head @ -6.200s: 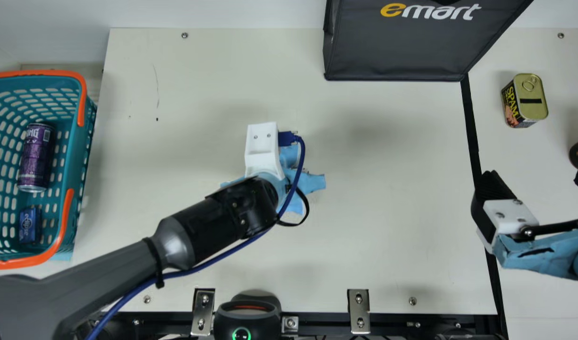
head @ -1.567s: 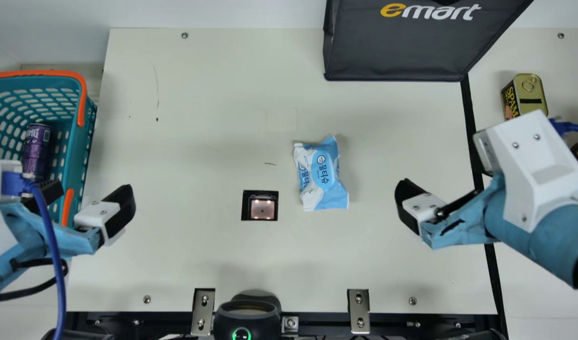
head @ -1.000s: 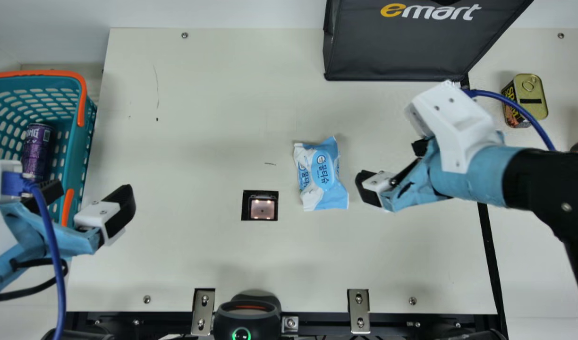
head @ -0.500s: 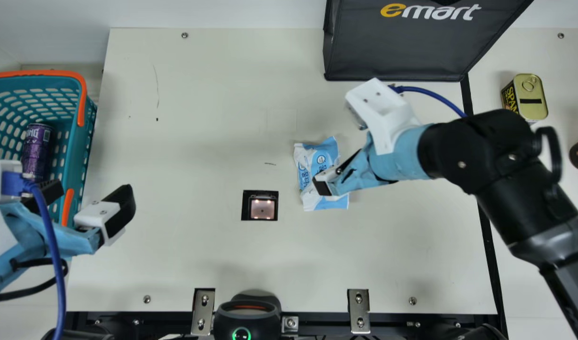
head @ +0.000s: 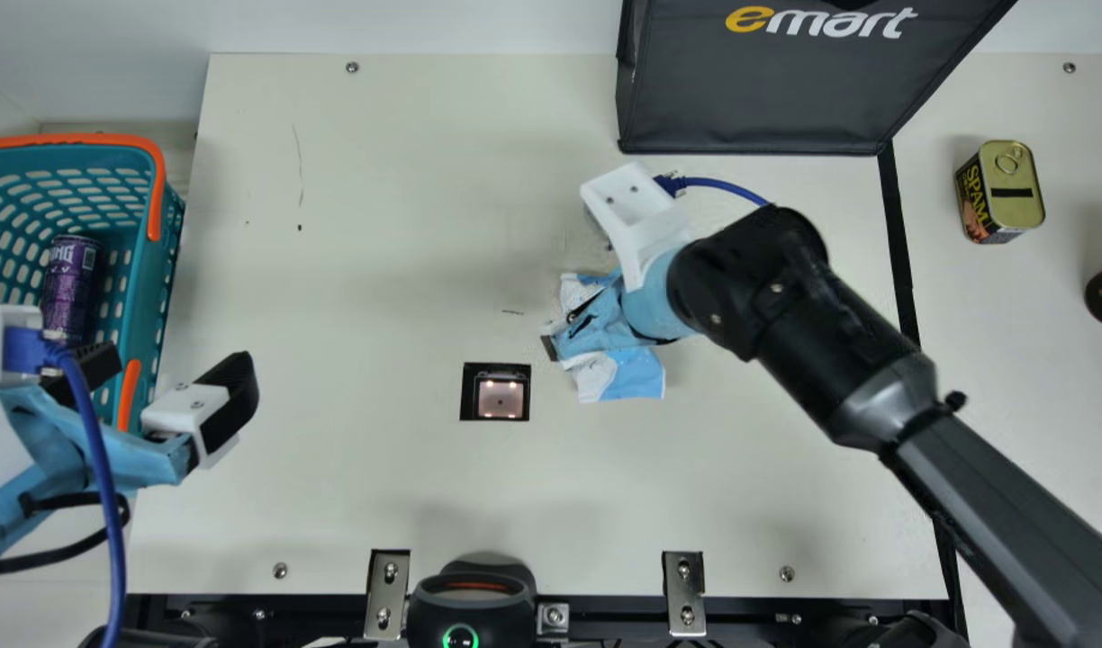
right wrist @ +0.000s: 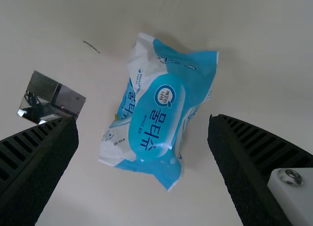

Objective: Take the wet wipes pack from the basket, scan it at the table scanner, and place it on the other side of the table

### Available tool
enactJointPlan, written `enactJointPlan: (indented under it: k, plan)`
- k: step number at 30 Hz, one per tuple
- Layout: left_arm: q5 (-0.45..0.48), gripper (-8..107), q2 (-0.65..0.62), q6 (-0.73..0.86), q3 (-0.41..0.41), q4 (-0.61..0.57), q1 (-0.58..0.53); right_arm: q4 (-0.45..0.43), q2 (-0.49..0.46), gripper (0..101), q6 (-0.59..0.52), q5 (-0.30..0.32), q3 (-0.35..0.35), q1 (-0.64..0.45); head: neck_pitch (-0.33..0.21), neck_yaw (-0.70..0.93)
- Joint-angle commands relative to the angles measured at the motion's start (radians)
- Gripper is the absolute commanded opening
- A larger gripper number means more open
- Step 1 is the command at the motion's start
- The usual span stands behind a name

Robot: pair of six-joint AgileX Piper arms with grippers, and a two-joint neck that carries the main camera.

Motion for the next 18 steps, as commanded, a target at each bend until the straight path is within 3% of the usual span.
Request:
enactJointPlan:
  k: [1, 10, 18]
  plan:
    - [0.000, 90, 0.000, 0.000, 0.000, 0.000, 0.000, -0.049, 0.017, 95, 0.114, -0.004, 0.000, 0.015, -0.030, 0.002]
    - [0.000, 90, 0.000, 0.000, 0.000, 0.000, 0.000, -0.189, 0.073, 95, 0.365, -0.012, 0.022, 0.080, -0.030, 0.002]
    - [0.000, 90, 0.000, 0.000, 0.000, 0.000, 0.000, -0.198, 0.097, 95, 0.492, -0.053, 0.068, 0.101, -0.030, 0.002]
